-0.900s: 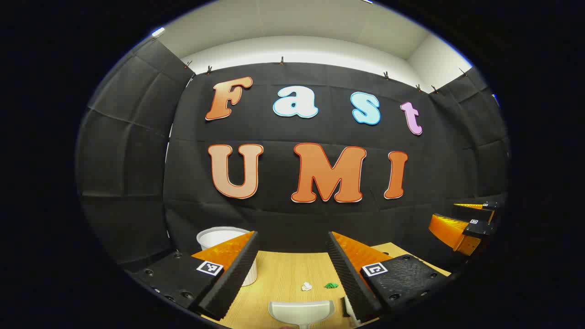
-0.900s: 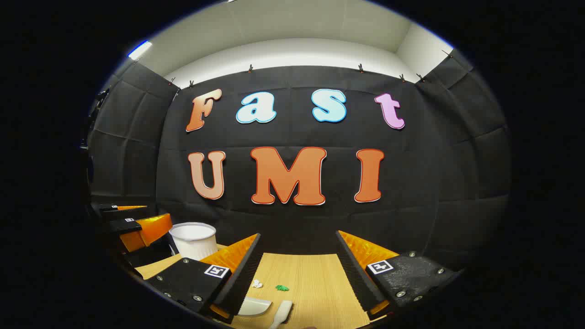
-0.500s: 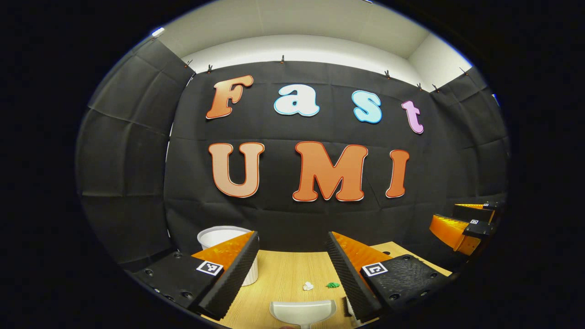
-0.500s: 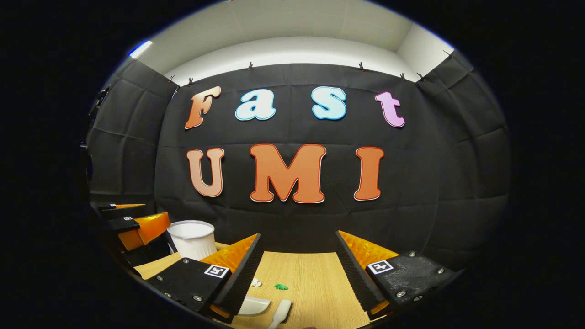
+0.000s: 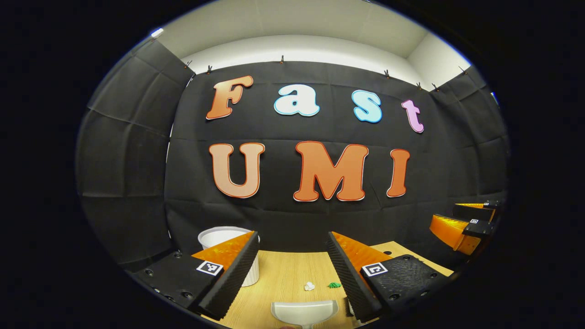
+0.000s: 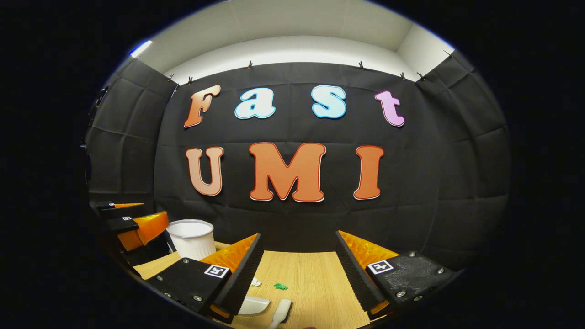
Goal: Pick up the small broom and dustpan from the desktop, sweep the trash into the dustpan with the broom, and then empty the trash into the garbage bin.
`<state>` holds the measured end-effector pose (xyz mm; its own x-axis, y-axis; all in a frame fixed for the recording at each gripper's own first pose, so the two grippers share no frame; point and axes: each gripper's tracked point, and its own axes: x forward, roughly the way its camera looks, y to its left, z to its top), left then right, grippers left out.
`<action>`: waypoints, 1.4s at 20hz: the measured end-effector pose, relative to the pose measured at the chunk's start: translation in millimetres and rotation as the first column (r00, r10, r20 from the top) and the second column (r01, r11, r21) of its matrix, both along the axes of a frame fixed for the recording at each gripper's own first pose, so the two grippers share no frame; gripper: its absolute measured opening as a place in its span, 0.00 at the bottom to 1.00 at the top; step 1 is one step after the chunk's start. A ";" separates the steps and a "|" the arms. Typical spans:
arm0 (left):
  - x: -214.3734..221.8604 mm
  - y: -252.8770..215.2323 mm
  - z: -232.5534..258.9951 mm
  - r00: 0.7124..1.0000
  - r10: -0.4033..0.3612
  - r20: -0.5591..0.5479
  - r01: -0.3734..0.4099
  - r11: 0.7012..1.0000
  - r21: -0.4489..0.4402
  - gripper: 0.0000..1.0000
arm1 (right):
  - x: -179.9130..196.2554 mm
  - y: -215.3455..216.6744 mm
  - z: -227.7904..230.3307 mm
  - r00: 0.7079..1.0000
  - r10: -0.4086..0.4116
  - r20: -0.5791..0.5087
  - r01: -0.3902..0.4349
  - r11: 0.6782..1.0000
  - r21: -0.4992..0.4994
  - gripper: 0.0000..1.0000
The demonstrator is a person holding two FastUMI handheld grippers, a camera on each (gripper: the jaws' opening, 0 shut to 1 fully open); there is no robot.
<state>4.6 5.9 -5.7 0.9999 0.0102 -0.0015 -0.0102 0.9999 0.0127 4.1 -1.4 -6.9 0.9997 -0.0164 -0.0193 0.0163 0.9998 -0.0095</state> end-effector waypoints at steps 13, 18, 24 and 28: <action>-0.1 -2.4 -0.4 1.000 0.006 0.010 -0.006 1.000 0.012 0.94 | 1.2 -7.4 -5.0 0.999 -0.031 -0.010 0.031 1.000 -0.003 0.94; -1.5 -3.4 1.4 1.000 0.012 0.013 -0.012 1.000 0.010 0.94 | 0.3 -7.3 -5.1 0.999 -0.033 -0.004 0.033 0.999 -0.011 0.94; 0.3 -7.3 -2.9 1.000 0.006 0.002 -0.006 1.000 0.006 0.95 | -0.6 -10.4 -7.8 0.999 -0.038 -0.011 0.038 0.999 -0.010 0.94; -0.4 -7.8 -4.9 1.000 0.008 0.001 -0.008 1.000 0.003 0.94 | -0.5 -8.8 -11.7 0.999 -0.031 -0.021 0.031 0.999 -0.017 0.94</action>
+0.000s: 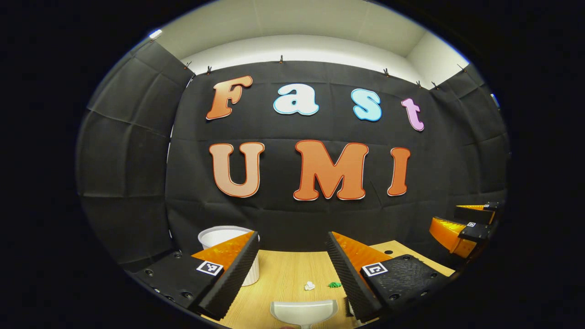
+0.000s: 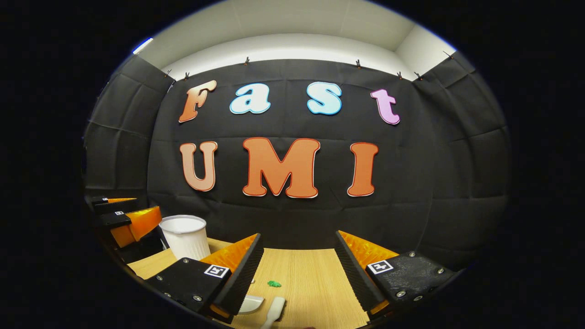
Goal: Pick up the small broom and dustpan from the desktop, sweep the trash into the dustpan with the broom, and then empty the trash into the garbage bin.
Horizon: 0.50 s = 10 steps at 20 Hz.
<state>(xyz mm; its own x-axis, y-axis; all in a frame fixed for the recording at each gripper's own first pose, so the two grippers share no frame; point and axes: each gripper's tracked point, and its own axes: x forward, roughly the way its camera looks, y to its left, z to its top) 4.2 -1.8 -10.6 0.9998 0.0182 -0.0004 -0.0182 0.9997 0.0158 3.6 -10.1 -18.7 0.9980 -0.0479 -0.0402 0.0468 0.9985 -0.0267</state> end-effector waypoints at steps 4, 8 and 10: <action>0.0 -0.4 -1.3 1.000 0.000 -0.003 0.000 1.000 0.001 0.94 | 0.0 -0.6 0.3 1.000 0.002 0.004 -0.002 1.000 -0.003 0.94; -0.2 -1.6 -2.2 1.000 0.000 -0.004 0.000 1.000 0.002 0.94 | 0.1 0.2 -3.6 1.000 0.006 -0.005 -0.006 1.000 -0.004 0.94; 1.5 -3.2 -4.8 1.000 -0.001 -0.011 0.001 1.000 0.005 0.94 | 0.7 0.9 -6.8 1.000 0.010 -0.012 -0.011 1.000 -0.008 0.94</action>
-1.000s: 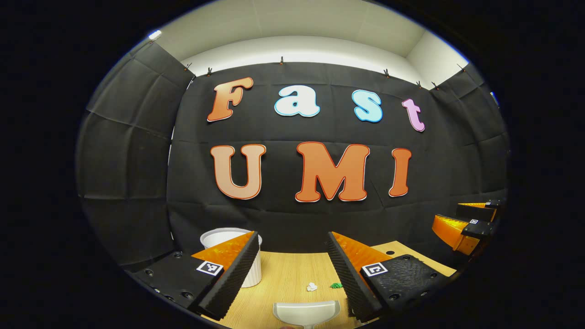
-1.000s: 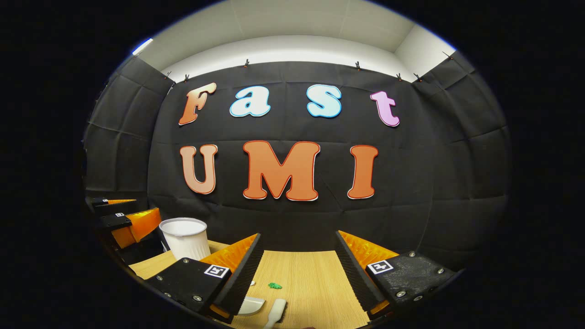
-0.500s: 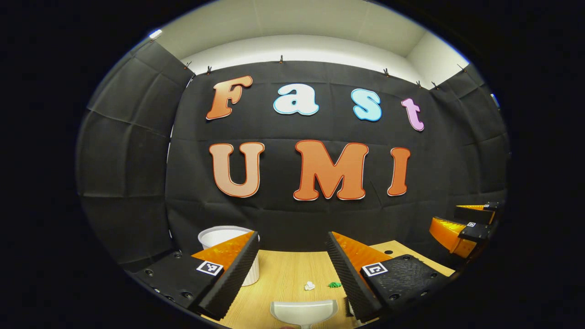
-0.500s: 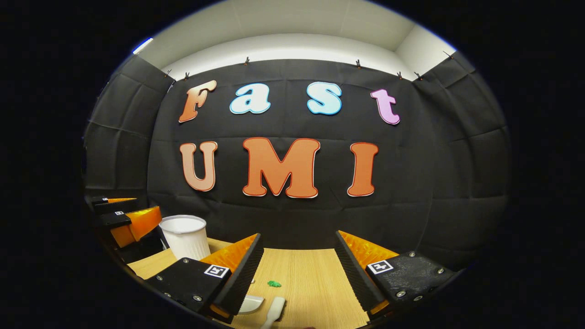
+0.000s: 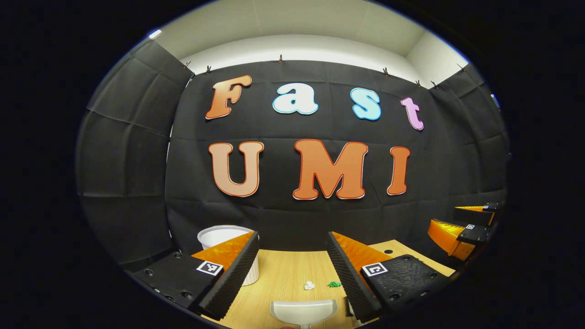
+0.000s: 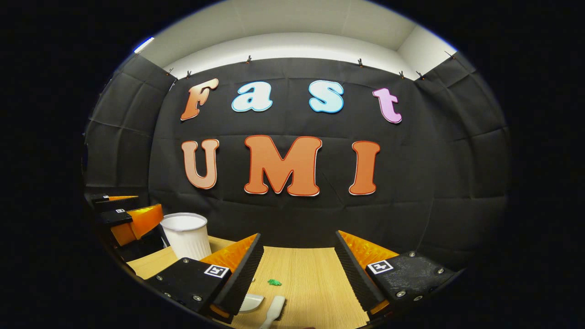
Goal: Pick up the small broom and dustpan from the desktop, sweep the trash into the dustpan with the broom, and then empty the trash into the garbage bin.
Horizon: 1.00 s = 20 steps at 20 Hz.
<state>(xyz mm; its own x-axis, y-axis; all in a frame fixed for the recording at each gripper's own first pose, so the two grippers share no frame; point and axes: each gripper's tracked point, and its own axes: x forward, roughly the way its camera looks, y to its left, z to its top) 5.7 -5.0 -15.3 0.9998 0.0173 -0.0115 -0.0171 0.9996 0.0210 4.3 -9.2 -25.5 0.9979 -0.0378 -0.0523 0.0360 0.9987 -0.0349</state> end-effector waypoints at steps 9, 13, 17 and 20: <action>0.4 -8.7 -28.7 0.998 0.000 -0.069 0.000 1.000 -0.002 0.95 | -1.8 4.0 -33.8 0.994 0.041 -0.098 -0.042 0.999 -0.004 0.94; -5.5 -15.6 -45.7 0.993 0.025 -0.112 -0.025 1.000 0.009 0.94 | -6.5 2.2 -57.9 0.981 0.079 -0.175 -0.078 0.997 0.015 0.94; -16.1 -28.0 -68.5 0.985 0.061 -0.161 -0.061 0.998 0.003 0.95 | -10.0 -1.2 -78.4 0.964 0.129 -0.231 -0.127 0.992 0.021 0.94; -22.6 -35.5 -97.0 0.970 0.089 -0.225 -0.090 0.996 0.007 0.95 | -14.7 -2.2 -107.0 0.936 0.173 -0.305 -0.169 0.985 0.039 0.94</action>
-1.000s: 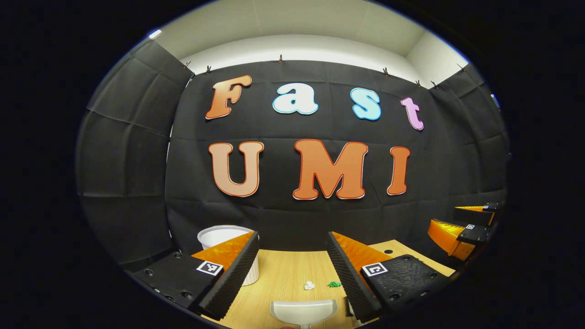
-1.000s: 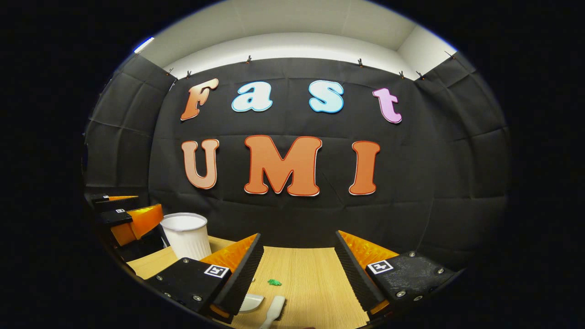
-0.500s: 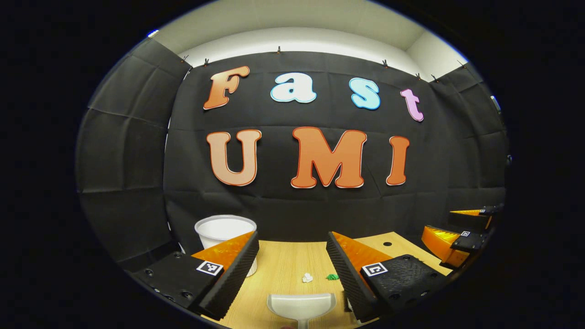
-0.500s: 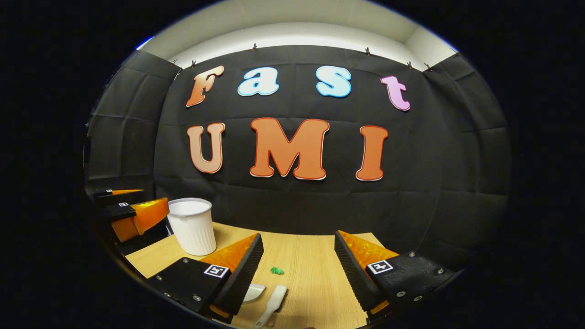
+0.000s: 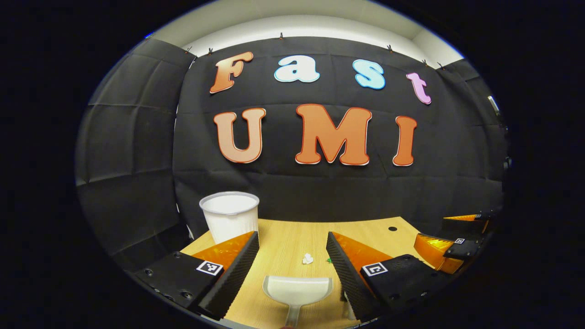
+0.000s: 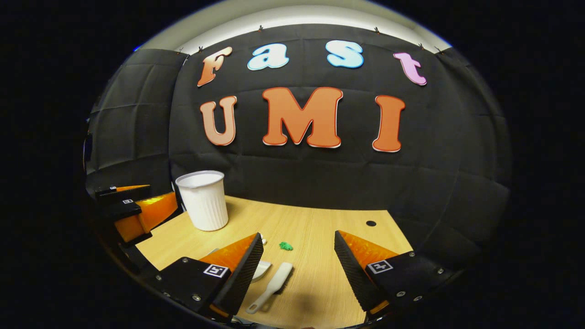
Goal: Pick up the small broom and dustpan from the desktop, sweep the trash into the dustpan with the broom, and then empty the trash into the garbage bin.
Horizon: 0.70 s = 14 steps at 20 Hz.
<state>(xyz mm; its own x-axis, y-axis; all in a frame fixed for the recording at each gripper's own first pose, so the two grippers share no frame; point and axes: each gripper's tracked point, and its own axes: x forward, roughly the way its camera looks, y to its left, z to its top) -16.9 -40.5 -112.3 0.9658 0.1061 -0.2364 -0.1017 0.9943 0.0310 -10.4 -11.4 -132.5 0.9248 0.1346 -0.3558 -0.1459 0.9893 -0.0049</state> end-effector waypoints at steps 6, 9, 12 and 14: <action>-7.5 -7.0 -69.0 0.986 -0.010 -0.169 0.010 1.000 -0.004 0.94 | -10.6 14.5 -64.0 0.980 0.050 -0.192 -0.047 0.999 0.019 0.94; -2.6 1.5 -102.5 0.970 -0.027 -0.241 0.024 1.000 -0.016 0.95 | -9.4 25.7 -93.8 0.961 0.026 -0.275 -0.025 1.000 0.008 0.94; 0.5 5.6 -144.5 0.937 -0.055 -0.344 0.043 0.998 -0.042 0.95 | -12.7 36.9 -134.5 0.923 0.009 -0.386 -0.003 1.000 0.016 0.95; -2.4 10.8 -172.9 0.903 -0.063 -0.426 0.044 0.998 -0.055 0.95 | -19.0 41.6 -160.4 0.886 -0.012 -0.464 0.015 1.000 0.002 0.95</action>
